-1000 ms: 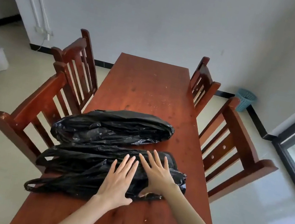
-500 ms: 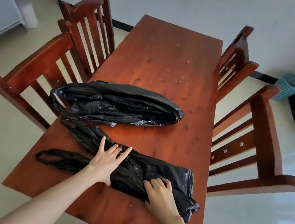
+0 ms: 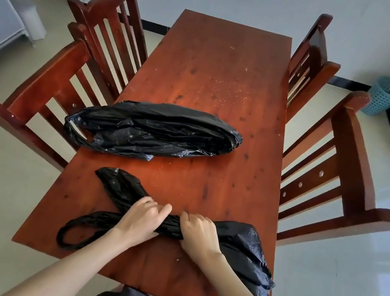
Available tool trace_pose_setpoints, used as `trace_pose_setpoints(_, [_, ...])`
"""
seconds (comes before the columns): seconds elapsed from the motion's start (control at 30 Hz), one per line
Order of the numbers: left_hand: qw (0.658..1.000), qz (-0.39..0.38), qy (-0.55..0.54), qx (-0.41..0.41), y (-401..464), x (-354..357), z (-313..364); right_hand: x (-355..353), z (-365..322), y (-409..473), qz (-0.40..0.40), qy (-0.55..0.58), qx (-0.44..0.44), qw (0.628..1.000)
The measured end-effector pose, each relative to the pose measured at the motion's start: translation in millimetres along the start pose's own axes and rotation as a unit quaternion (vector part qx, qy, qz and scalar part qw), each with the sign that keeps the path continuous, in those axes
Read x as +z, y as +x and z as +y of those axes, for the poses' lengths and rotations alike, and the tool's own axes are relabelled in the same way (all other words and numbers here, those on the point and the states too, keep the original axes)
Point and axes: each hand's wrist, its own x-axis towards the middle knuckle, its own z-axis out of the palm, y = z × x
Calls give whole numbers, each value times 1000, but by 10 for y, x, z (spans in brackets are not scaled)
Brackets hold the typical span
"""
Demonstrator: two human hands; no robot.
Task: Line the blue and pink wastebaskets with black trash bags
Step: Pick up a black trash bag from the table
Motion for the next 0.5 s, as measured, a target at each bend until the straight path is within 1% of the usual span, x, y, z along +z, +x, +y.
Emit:
trace_pose_setpoints(0.07, [1000,-10,1,-20,-26,-55,-94,-56,-36,-26,10,18,-14,1000])
trace_pose_setpoints(0.17, [999,23,35,-33,-57,-185,-246,-140,-69,-63,8,77,-31,997])
trace_pose_setpoints(0.2, [999,33,31,-27,-68,-224,-286,-188,-60,-78,-8,95,-39,995])
trace_pose_setpoints(0.3, [999,32,-30,30,-63,-335,-312,-331,11,-181,-53,135,-48,988])
trace_pose_setpoints(0.4, [996,31,-51,64,-11,-476,-180,-417,116,-344,-71,188,-27,979])
trace_pose_setpoints(0.5, [990,71,-56,109,73,-503,-21,-486,76,-494,-63,269,20,961])
